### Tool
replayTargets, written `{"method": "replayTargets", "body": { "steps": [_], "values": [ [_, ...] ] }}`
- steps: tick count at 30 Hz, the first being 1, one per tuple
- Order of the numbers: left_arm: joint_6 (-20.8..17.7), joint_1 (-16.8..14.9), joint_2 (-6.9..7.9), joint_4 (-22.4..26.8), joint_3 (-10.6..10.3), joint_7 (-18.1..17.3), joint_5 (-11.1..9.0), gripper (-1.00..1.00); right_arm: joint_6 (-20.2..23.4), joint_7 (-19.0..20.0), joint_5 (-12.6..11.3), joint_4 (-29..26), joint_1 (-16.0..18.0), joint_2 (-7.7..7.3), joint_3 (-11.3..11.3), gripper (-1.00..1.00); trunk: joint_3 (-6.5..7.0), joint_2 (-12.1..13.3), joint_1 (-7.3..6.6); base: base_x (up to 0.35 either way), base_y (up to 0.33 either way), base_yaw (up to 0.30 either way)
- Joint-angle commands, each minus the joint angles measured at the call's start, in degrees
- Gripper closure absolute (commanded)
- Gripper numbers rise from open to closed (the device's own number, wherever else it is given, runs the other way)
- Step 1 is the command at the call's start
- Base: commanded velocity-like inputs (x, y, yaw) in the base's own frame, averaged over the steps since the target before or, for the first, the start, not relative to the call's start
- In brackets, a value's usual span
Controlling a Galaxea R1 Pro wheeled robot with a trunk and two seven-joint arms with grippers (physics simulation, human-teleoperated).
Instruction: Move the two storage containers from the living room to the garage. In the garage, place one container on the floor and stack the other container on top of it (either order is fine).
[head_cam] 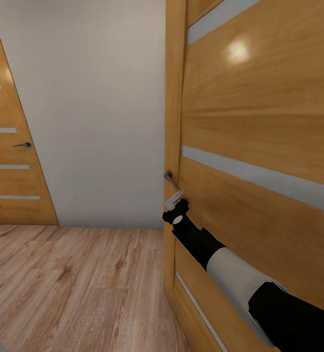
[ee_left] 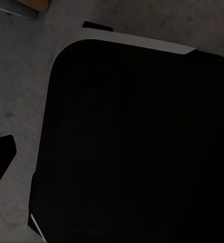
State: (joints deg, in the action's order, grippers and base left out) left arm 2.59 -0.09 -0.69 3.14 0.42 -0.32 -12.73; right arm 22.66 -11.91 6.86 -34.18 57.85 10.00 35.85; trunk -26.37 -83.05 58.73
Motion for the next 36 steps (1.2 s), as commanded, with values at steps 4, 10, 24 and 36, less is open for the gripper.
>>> {"method": "replayTargets", "body": {
  "steps": [4, 10, 24, 36],
  "values": [
    [0.1, 0.0, -0.01, 0.0, 0.0, 0.0, -0.4, -1.00, 0.6, -0.5, 0.9, 0.0, 0.1, 0.00, 0.1, -1.00, -0.05, 0.0, 0.00, 0.010, 0.000, 0.000],
    [0.1, 0.0, 0.10, 0.0, 0.0, 0.0, -0.4, -1.00, 0.6, -0.6, 0.8, 0.0, 0.1, 0.00, 0.2, -1.00, -0.05, 0.0, 0.00, 0.009, 0.000, 0.000],
    [0.1, 0.0, 0.03, 0.0, 0.0, 0.0, -0.5, -1.00, 0.1, -0.7, -2.4, 0.1, 0.2, 0.00, 0.1, -1.00, -0.05, 0.0, 0.00, 0.025, 0.000, 0.088],
    [0.1, 0.0, 0.06, 0.0, 0.0, 0.0, -0.5, -1.00, -3.0, -0.7, -2.7, 0.1, 0.2, 0.00, 0.1, -1.00, -0.05, 0.0, 0.00, 0.000, 0.000, 0.013]
  ]
}}
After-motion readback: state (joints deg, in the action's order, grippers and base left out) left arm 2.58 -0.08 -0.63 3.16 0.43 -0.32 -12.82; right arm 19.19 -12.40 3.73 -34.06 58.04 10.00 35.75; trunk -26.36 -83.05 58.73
